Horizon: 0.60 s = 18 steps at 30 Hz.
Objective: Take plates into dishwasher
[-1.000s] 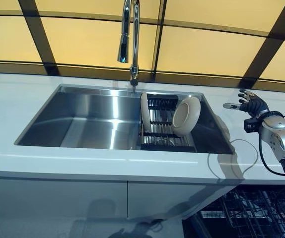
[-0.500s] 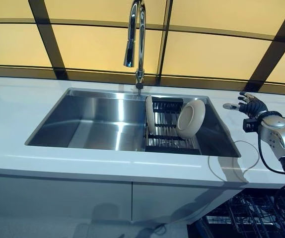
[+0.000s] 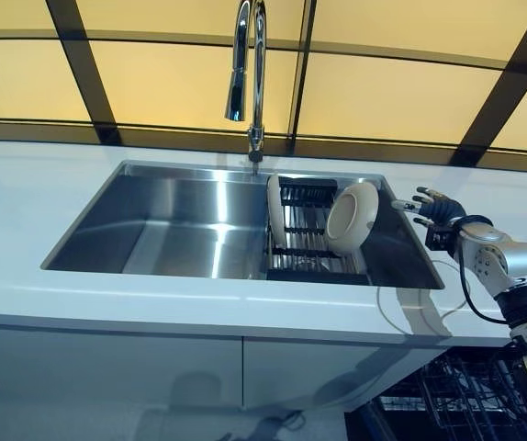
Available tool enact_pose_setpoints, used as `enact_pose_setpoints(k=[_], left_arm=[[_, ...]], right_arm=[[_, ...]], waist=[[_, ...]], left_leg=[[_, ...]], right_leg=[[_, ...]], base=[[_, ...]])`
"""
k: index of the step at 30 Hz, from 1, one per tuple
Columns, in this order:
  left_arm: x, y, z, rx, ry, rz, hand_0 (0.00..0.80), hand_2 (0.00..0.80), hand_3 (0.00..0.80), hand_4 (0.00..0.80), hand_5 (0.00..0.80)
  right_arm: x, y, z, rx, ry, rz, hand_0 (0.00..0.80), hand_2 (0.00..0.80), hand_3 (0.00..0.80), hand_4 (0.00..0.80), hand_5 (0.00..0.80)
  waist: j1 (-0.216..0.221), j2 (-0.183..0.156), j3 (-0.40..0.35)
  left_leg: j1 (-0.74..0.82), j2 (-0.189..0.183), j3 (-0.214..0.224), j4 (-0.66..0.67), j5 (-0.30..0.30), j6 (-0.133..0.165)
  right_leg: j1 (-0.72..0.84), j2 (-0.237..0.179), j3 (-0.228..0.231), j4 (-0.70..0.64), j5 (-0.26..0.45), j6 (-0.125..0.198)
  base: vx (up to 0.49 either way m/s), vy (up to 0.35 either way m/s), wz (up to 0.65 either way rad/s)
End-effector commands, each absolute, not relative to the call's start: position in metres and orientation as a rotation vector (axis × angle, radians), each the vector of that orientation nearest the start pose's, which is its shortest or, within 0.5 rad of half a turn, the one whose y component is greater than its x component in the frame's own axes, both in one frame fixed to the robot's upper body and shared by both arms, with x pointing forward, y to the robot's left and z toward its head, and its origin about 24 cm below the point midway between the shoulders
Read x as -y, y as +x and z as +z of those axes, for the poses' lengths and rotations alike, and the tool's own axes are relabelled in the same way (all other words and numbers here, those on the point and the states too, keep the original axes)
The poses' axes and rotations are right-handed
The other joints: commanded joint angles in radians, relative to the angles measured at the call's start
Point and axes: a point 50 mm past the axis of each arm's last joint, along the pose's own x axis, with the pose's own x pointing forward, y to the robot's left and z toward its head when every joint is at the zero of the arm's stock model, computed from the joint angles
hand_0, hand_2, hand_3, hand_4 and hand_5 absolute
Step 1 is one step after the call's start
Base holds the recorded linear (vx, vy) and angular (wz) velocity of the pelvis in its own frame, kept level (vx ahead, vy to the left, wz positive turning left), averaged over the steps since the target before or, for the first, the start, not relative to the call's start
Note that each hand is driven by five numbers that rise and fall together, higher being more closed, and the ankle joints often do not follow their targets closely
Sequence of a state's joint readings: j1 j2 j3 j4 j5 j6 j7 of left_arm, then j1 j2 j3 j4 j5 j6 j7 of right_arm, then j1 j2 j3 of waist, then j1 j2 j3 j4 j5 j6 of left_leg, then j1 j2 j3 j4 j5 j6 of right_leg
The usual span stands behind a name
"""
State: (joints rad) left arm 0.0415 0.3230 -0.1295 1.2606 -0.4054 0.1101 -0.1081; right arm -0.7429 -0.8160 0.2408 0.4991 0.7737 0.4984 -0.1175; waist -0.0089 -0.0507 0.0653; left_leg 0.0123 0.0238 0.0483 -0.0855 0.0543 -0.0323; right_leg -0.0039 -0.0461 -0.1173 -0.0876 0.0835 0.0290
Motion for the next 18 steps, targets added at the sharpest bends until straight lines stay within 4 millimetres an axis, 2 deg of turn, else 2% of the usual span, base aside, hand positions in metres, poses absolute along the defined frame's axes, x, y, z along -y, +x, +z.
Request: enact_pose_setpoints(k=[1, 18], left_arm=[[-0.262, 0.065, -0.159, -1.349, -0.025, 0.226, 0.0, 0.0, 0.0, 0.0, 0.0], [-0.261, 0.07, -0.159, -1.326, -0.013, 0.22, 0.0, 0.0, 0.0, 0.0, 0.0]], right_arm=[[0.265, 0.374, 0.208, -0.137, -0.055, -0.135, 0.0, 0.0, 0.0, 0.0, 0.0], [0.251, 0.377, 0.211, -0.12, -0.004, -0.094, 0.0, 0.0, 0.0, 0.0, 0.0]], waist=[[0.025, 0.004, 0.029], [0.032, 0.009, 0.067]], left_leg=[[-0.003, -0.037, 0.026, -0.002, -0.075, 0.038], [-0.025, -0.037, 0.018, -0.002, -0.061, 0.031]], right_leg=[[0.005, 0.007, -0.006, 0.0, -0.052, 0.038], [-0.008, 0.007, -0.018, 0.0, -0.052, 0.035]], base=[[0.0, 0.0, 0.0], [0.0, 0.0, 0.0]])
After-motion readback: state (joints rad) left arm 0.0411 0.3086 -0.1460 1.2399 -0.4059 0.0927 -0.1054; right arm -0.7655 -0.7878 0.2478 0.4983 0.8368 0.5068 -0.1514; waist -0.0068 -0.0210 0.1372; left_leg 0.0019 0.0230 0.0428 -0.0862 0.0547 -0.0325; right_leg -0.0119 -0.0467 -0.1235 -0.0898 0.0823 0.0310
